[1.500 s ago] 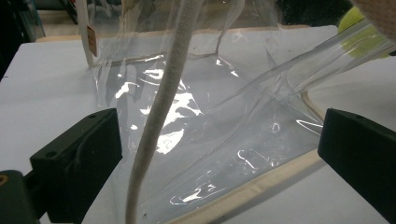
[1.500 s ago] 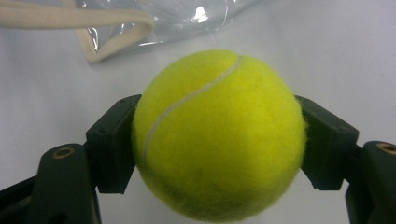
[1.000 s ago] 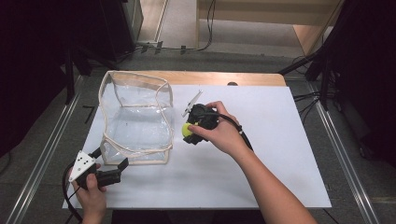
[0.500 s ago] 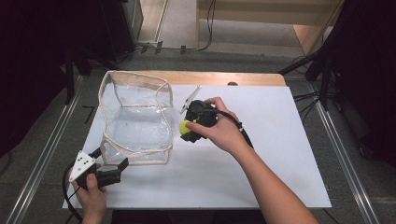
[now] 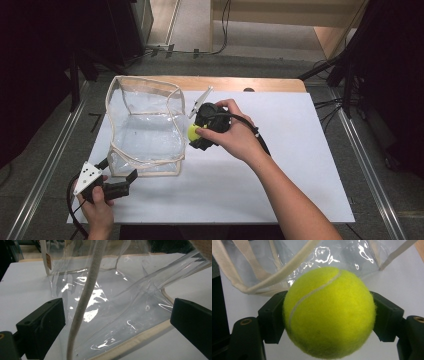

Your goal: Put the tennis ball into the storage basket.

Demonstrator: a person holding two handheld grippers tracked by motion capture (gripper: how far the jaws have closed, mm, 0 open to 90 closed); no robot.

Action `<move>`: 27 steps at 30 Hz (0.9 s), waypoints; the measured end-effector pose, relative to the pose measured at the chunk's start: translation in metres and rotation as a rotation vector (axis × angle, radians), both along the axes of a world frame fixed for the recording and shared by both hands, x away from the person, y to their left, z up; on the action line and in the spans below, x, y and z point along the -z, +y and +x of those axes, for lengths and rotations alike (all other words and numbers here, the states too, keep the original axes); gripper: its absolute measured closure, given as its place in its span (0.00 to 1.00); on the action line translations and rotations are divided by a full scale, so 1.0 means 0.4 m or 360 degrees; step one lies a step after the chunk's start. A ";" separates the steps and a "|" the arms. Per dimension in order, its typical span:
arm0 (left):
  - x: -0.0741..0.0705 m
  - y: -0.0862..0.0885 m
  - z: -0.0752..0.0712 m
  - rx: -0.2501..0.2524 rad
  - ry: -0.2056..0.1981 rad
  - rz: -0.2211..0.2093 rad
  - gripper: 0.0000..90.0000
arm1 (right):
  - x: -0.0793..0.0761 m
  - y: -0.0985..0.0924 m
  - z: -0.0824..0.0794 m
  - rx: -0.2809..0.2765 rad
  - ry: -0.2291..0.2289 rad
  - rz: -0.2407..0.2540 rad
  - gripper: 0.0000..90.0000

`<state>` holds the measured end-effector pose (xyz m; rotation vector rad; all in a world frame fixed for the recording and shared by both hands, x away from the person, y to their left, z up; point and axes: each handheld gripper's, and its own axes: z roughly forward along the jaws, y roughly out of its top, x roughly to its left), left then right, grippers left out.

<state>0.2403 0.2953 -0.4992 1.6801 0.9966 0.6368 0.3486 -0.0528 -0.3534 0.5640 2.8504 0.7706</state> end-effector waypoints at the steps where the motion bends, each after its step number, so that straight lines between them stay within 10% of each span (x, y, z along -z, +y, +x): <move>1: 0.000 0.000 0.000 0.0001 0.0001 -0.0001 0.00 | -0.007 0.003 -0.001 -0.0017 -0.0016 0.0017 0.25; 27: 0.000 -0.001 0.001 0.0000 0.0008 0.0007 0.00 | -0.074 0.086 -0.030 -0.0109 -0.0064 0.0045 0.25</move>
